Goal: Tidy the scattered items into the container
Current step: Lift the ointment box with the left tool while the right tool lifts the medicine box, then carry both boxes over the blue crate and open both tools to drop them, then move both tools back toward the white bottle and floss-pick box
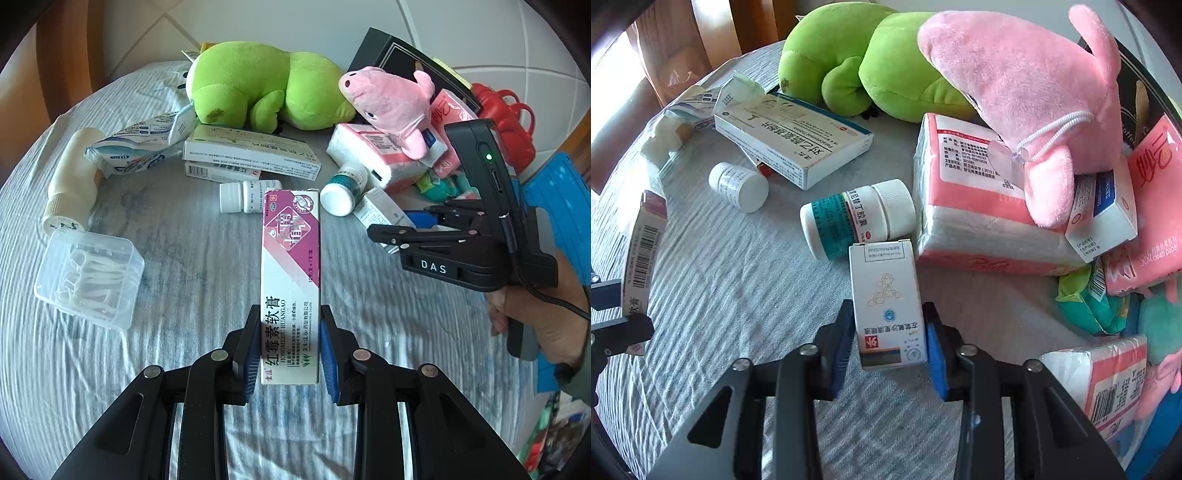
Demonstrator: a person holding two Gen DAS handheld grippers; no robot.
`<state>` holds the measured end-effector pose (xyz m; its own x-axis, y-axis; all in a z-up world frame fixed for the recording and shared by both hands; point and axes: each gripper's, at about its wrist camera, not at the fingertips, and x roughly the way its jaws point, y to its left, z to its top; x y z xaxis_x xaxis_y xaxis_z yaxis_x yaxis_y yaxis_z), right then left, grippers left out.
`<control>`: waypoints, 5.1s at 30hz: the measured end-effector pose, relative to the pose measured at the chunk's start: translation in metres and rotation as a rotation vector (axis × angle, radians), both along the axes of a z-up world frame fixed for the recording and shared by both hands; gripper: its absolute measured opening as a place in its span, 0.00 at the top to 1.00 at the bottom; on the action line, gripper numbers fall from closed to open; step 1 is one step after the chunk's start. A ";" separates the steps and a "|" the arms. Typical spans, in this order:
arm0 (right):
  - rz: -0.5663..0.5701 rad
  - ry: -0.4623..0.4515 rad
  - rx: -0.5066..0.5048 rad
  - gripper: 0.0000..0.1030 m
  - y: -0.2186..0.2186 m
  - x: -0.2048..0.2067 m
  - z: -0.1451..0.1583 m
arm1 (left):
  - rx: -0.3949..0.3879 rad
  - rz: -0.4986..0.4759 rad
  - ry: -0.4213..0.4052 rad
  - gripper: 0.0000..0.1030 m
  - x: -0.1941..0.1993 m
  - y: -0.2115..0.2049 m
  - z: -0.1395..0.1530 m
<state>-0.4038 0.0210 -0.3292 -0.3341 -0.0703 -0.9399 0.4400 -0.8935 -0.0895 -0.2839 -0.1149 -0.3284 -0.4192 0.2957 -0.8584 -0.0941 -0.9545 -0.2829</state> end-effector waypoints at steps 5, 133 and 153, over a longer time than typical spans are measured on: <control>-0.048 -0.012 -0.038 0.71 0.008 0.012 0.003 | -0.011 0.022 0.001 0.73 0.004 -0.001 0.003; -0.991 0.606 -0.265 0.11 0.669 0.493 0.360 | 0.047 -0.641 0.567 0.11 0.087 0.727 0.427; -0.801 0.599 -0.333 0.00 0.615 0.453 0.366 | 0.043 -0.500 0.528 0.11 0.089 0.630 0.407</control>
<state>0.0496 0.6361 0.0373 -0.8004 0.1516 -0.5800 -0.3244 -0.9231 0.2064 -0.1944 0.5153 0.0791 -0.5800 0.5894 -0.5623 -0.6507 -0.7505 -0.1155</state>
